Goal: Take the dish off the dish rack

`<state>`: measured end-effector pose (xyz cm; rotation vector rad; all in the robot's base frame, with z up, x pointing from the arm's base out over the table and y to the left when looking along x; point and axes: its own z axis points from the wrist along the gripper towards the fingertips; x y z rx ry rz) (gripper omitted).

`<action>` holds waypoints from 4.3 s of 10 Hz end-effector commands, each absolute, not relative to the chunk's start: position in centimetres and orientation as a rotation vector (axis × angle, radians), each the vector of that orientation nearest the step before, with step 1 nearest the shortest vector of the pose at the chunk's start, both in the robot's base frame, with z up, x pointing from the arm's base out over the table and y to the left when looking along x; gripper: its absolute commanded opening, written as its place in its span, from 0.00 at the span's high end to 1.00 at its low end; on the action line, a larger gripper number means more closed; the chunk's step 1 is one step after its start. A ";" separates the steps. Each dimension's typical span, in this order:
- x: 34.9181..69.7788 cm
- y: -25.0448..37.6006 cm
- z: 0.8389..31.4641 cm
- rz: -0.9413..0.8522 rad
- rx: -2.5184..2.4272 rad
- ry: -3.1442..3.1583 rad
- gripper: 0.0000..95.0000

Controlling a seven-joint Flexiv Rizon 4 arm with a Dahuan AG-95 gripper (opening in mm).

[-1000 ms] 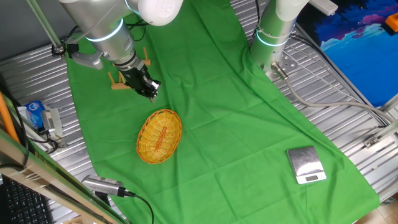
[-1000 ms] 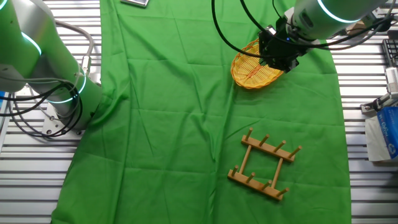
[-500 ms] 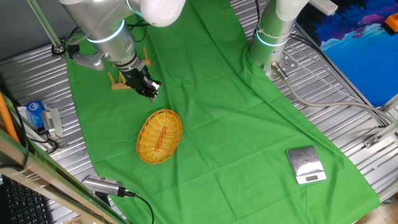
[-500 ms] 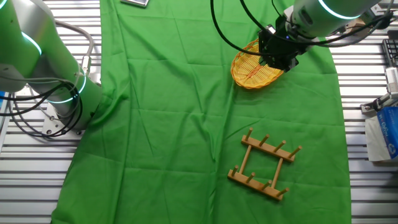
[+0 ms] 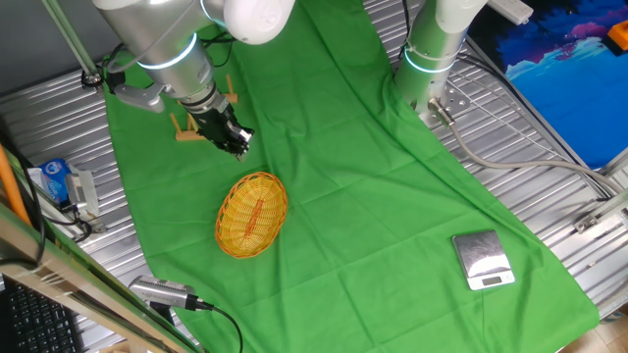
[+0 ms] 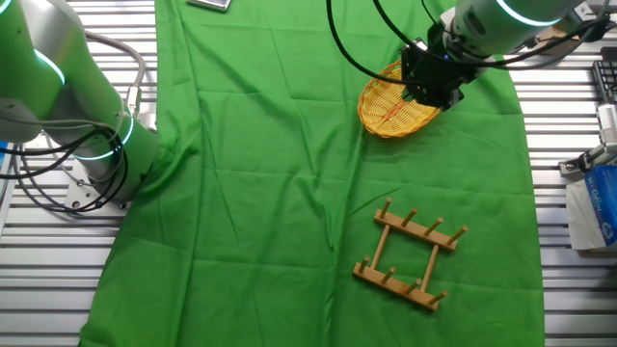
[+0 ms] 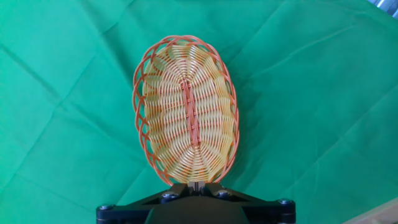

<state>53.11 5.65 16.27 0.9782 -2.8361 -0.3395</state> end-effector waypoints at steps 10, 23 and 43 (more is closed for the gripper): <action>53.7 2.4 10.7 -0.357 1.100 -2.817 1.00; 53.4 2.2 10.3 -0.332 1.151 -2.790 1.00; 53.4 2.2 10.3 -0.336 1.153 -2.790 1.00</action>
